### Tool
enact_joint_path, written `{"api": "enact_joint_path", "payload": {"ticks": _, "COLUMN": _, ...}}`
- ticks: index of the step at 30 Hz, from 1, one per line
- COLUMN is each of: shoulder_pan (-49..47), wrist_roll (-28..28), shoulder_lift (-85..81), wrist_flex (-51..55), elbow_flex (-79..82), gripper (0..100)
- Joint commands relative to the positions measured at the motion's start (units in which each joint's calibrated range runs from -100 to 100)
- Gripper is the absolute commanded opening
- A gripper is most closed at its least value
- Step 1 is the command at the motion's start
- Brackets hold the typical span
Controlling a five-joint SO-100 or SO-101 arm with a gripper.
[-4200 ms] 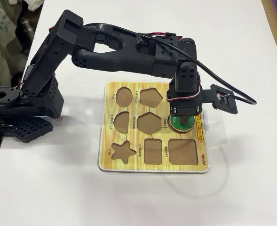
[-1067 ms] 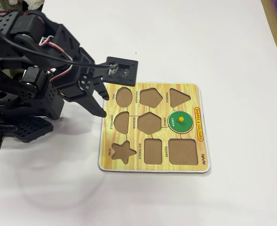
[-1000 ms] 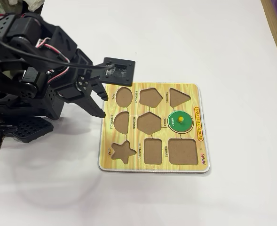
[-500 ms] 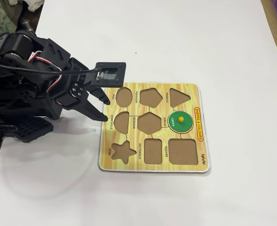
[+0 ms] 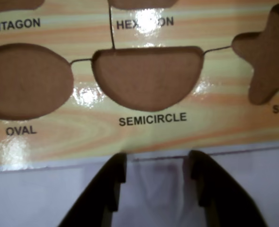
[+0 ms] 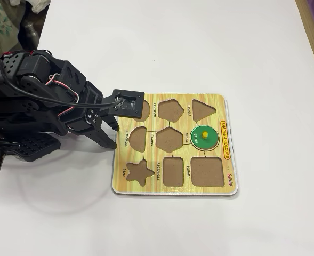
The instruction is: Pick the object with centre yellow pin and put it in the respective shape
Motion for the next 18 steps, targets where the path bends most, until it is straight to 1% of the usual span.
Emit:
{"api": "enact_joint_path", "payload": {"ticks": 1, "shoulder_pan": 0.14, "wrist_roll": -0.24, "shoulder_lift": 0.22, "wrist_flex": 0.64, "elbow_flex": 0.36, "gripper": 15}}
{"api": "enact_joint_path", "payload": {"ticks": 18, "shoulder_pan": 0.24, "wrist_roll": 0.38, "shoulder_lift": 0.22, "wrist_flex": 1.76, "elbow_flex": 0.36, "gripper": 15}}
